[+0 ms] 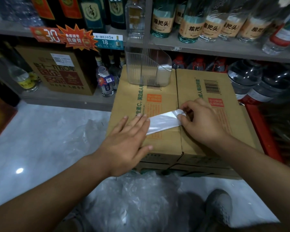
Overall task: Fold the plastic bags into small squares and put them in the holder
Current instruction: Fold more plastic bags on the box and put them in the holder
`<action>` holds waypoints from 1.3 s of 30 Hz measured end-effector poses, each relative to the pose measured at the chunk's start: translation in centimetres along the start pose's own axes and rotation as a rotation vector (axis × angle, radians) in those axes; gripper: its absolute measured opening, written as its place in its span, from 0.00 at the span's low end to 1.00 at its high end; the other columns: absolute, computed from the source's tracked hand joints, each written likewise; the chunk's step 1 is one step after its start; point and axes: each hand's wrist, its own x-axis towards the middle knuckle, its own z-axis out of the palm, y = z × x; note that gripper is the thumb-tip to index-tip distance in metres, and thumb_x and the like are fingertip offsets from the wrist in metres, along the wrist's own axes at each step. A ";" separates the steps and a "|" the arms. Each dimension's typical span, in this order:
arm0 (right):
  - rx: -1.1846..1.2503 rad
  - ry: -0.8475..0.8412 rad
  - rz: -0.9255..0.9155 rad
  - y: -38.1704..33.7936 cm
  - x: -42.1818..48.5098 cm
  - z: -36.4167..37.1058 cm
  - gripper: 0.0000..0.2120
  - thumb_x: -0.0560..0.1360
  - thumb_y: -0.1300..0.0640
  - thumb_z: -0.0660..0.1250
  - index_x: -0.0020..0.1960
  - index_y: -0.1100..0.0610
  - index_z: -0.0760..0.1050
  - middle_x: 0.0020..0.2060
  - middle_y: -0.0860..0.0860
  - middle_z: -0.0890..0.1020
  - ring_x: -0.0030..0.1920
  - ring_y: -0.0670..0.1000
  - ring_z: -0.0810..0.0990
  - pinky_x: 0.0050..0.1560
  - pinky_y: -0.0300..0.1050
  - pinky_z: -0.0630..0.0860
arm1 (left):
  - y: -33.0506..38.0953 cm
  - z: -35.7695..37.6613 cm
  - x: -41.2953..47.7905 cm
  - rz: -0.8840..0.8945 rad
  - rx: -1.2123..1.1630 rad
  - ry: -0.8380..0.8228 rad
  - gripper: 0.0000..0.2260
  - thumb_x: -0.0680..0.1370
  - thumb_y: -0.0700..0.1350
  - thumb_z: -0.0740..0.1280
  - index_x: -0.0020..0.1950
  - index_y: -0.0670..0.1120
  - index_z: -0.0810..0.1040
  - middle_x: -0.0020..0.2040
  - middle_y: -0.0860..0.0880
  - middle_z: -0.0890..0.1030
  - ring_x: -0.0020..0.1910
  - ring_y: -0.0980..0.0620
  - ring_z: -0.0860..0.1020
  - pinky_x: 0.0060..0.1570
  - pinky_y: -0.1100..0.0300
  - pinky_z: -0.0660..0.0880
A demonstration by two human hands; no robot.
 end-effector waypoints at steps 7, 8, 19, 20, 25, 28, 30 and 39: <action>-0.070 0.025 0.014 0.6 -0.1 0.1 0.14 0.77 0.42 0.66 0.60 0.47 0.78 0.52 0.47 0.72 0.57 0.51 0.69 0.54 0.47 0.61 | -0.3 1.3 -0.9 -0.006 0.185 0.089 0.38 0.83 0.67 0.43 0.82 0.40 0.54 0.83 0.42 0.53 0.82 0.47 0.49 0.79 0.41 0.53; -0.063 0.031 0.021 0.6 -0.1 0.1 0.14 0.77 0.42 0.67 0.59 0.47 0.78 0.51 0.47 0.73 0.57 0.51 0.70 0.55 0.48 0.61 | -0.3 1.3 -0.9 -0.007 0.176 0.088 0.38 0.83 0.67 0.44 0.82 0.40 0.56 0.82 0.41 0.54 0.82 0.47 0.50 0.78 0.40 0.54; 0.176 0.035 -0.112 -1.9 -2.2 -1.2 0.05 0.76 0.59 0.72 0.51 0.53 0.81 0.49 0.47 0.77 0.51 0.46 0.75 0.54 0.42 0.73 | -0.9 0.5 -2.2 0.020 -0.089 0.200 0.23 0.78 0.60 0.61 0.70 0.53 0.74 0.69 0.53 0.72 0.71 0.50 0.66 0.69 0.56 0.61; 0.184 -0.017 -0.216 -2.6 -3.0 -1.1 0.04 0.75 0.58 0.73 0.50 0.53 0.81 0.49 0.47 0.78 0.51 0.47 0.76 0.54 0.44 0.74 | -1.1 0.4 -2.2 0.028 -0.103 0.220 0.22 0.76 0.59 0.64 0.69 0.54 0.75 0.66 0.54 0.73 0.68 0.51 0.68 0.66 0.58 0.61; 0.062 -0.146 -0.521 -3.8 -5.7 0.2 0.14 0.71 0.46 0.75 0.51 0.54 0.82 0.52 0.49 0.80 0.56 0.53 0.77 0.56 0.49 0.75 | -1.4 0.4 -2.6 0.055 -0.129 0.205 0.26 0.72 0.59 0.72 0.68 0.54 0.77 0.61 0.56 0.73 0.64 0.52 0.69 0.61 0.59 0.61; 0.000 -0.191 -0.539 -3.7 -6.2 0.8 0.18 0.67 0.45 0.78 0.52 0.53 0.81 0.55 0.49 0.80 0.56 0.54 0.78 0.56 0.53 0.77 | -1.3 0.4 -2.7 0.059 -0.103 0.225 0.24 0.72 0.54 0.75 0.67 0.52 0.78 0.59 0.55 0.74 0.61 0.51 0.70 0.60 0.57 0.63; -0.034 -0.195 -0.535 -3.6 -6.2 1.1 0.19 0.67 0.45 0.79 0.52 0.53 0.81 0.55 0.49 0.80 0.56 0.54 0.78 0.55 0.53 0.77 | -1.2 0.3 -2.7 0.069 -0.102 0.265 0.19 0.75 0.53 0.71 0.65 0.52 0.80 0.55 0.55 0.75 0.58 0.52 0.71 0.57 0.57 0.65; 0.085 -0.116 -0.507 -3.9 -6.4 1.1 0.06 0.75 0.53 0.70 0.49 0.54 0.78 0.49 0.48 0.78 0.52 0.52 0.77 0.49 0.50 0.76 | -0.3 -0.4 -1.9 0.034 -0.480 0.354 0.11 0.77 0.58 0.66 0.51 0.55 0.83 0.47 0.58 0.78 0.51 0.56 0.77 0.53 0.49 0.75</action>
